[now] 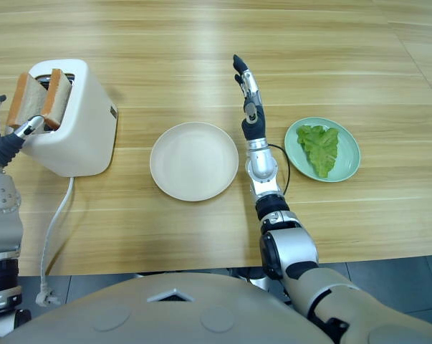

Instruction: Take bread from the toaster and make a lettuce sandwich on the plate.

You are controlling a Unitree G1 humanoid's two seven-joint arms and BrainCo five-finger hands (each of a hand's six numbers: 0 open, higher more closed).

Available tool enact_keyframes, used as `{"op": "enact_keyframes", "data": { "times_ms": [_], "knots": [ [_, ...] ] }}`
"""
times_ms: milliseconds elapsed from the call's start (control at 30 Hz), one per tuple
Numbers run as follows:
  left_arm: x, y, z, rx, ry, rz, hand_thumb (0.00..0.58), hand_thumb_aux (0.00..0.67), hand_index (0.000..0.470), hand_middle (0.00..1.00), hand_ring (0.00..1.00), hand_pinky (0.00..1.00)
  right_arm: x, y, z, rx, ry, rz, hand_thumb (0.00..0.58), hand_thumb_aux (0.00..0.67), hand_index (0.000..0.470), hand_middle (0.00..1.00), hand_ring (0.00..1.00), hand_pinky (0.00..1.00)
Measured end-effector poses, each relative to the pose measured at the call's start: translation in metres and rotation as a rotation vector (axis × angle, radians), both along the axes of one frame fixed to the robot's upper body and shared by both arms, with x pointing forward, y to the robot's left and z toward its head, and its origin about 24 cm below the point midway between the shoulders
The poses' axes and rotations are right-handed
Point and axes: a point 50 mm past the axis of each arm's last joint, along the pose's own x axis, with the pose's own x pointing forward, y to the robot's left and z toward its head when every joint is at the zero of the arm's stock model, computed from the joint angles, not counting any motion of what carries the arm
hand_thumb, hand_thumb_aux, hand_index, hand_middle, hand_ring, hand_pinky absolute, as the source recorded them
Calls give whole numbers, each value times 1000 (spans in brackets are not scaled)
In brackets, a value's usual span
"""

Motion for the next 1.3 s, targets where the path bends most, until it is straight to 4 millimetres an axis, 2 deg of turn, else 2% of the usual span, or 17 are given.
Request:
{"op": "enact_keyframes", "data": {
  "times_ms": [33, 167, 700, 1300],
  "knots": [
    [1, -1, 1, 2, -5, -5, 580, 670, 460, 0, 0, 0, 0, 0, 0, 4, 0, -2, 0, 0, 0, 0, 0, 0],
    [5, -2, 6, 6, -28, -12, 580, 670, 460, 0, 0, 0, 0, -1, 0, 8, 1, -3, 0, 0, 0, 0, 0, 0],
    [11, -5, 1, -6, -49, -43, 580, 670, 460, 0, 0, 0, 0, -2, 0, 7, 1, -8, 0, 0, 0, 0, 0, 0],
    [-7, -7, -18, -27, -26, -46, 580, 670, 460, 0, 0, 0, 0, -1, 0, -4, 0, -9, 0, 0, 0, 0, 0, 0]
  ]
}}
